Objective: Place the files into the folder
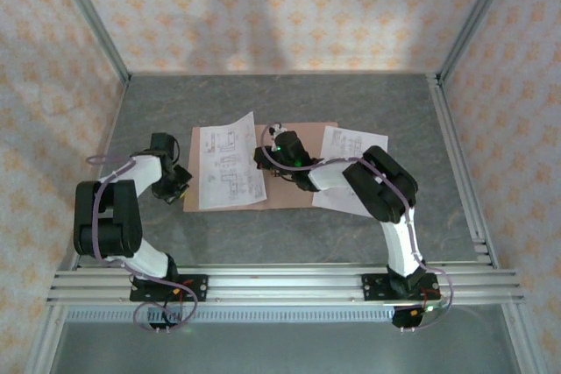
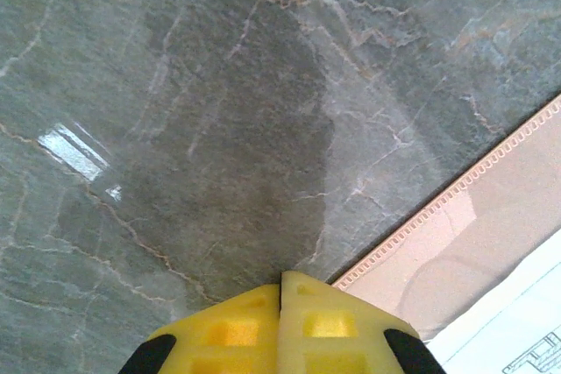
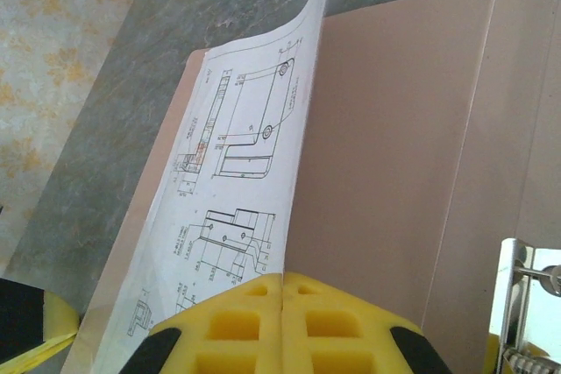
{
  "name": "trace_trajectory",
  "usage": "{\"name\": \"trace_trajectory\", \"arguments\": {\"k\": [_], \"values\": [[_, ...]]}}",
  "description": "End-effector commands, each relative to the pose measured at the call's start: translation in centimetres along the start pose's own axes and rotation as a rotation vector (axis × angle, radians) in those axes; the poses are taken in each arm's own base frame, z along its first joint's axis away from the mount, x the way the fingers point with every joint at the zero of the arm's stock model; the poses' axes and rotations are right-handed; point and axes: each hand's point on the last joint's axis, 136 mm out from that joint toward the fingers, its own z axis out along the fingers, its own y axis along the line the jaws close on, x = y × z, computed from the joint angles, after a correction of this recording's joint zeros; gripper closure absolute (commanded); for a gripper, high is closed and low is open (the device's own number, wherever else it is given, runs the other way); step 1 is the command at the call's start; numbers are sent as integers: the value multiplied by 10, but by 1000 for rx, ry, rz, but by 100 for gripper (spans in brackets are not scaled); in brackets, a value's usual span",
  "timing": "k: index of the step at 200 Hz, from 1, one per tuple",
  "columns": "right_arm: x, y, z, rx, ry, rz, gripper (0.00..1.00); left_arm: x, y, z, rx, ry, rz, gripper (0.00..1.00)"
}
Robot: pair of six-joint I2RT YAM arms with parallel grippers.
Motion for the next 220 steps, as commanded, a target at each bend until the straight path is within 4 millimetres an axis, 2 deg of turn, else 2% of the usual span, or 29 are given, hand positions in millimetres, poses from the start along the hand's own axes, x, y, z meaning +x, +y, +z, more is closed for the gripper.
{"name": "trace_trajectory", "arguments": {"k": [1,65,108,161,193,220], "values": [[4,-3,2,2,-20,30,100,26,18,16,-45,94,-25,100],[1,-6,8,21,-86,96,100,34,17,19,-13,113,-56,100],[0,2,17,16,-109,130,100,39,17,21,-3,122,-62,100],[-18,-5,4,76,-216,171,100,38,16,18,-6,117,-59,100],[-28,-20,-6,159,-279,185,100,38,17,18,-9,116,-57,100],[-30,-3,6,94,-229,167,100,38,16,19,-5,119,-55,100]]}}
